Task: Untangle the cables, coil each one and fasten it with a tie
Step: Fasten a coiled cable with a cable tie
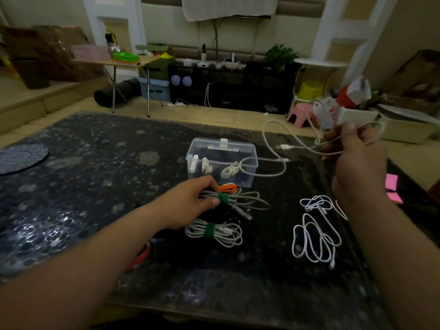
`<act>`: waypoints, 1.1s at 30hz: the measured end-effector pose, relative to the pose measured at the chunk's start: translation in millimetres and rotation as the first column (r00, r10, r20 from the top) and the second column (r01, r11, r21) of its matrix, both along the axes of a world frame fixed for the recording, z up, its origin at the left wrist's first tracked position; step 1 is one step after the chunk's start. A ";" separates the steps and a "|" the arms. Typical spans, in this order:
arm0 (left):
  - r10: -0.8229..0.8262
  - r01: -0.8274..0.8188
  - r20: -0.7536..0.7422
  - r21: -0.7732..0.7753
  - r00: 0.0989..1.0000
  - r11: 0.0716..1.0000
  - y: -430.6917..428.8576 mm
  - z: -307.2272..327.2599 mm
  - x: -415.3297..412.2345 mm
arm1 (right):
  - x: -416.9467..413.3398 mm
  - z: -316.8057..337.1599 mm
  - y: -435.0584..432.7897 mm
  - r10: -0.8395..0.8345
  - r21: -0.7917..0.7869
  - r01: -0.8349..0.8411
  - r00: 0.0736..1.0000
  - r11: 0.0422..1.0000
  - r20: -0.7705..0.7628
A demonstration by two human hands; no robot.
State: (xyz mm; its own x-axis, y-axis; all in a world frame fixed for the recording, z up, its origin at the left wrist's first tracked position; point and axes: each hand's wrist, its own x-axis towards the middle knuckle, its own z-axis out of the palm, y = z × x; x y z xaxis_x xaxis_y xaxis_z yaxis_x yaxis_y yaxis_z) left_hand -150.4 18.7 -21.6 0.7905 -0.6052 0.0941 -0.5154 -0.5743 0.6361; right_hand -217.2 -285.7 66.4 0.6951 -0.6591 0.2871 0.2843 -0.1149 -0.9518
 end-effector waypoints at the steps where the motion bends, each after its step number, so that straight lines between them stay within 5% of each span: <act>1: -0.004 0.002 0.035 0.054 0.999 0.999 1.6 -3.5 -0.1 | -0.3 0.6 -3.4 0.002 0.028 -0.002 1.000 1.000 0.003; 8: -0.025 -0.041 0.182 0.350 0.983 0.936 4.6 -5.4 -1.5 | 1.2 -7.1 -3.4 0.002 0.031 -0.001 0.999 1.000 -0.042; 12: 0.093 -0.104 0.286 0.024 0.954 0.994 -14.0 16.4 -21.1 | -1.5 -4.9 4.1 0.037 0.029 -0.036 0.999 0.999 -0.032; 15: 0.112 -0.098 0.065 -0.193 0.992 0.976 -42.4 41.4 -49.0 | -5.7 1.2 13.9 0.071 0.075 -0.072 0.997 0.995 0.023; 18: 0.052 -0.089 -0.240 -0.147 0.969 0.985 -61.0 49.7 -64.7 | -9.5 7.5 22.3 0.112 0.096 -0.123 0.987 0.988 0.113; 20: -0.049 -0.032 -0.567 -0.132 0.822 0.991 -69.9 48.0 -72.4 | -13.8 9.5 25.2 0.135 0.133 -0.158 0.976 0.978 0.168; 22: -0.148 -0.075 -0.742 -0.258 0.654 0.963 -80.0 43.6 -79.7 | -20.5 9.0 27.4 0.170 0.179 -0.205 0.966 0.962 0.193; 27: -0.227 -0.368 -0.638 -0.658 0.736 0.657 -94.4 44.9 -68.2 | -35.5 5.1 30.6 0.251 0.211 -0.286 0.952 0.935 0.177; 30: 0.001 -0.309 -0.458 -0.596 0.889 0.741 -86.9 54.2 -64.9 | -42.2 7.4 24.6 0.256 0.212 -0.287 0.953 0.934 0.165; 33: 0.290 -0.288 -0.079 -0.515 0.954 0.807 -79.2 52.6 -67.8 | -45.8 10.6 11.0 0.269 0.317 -0.315 0.946 0.895 0.182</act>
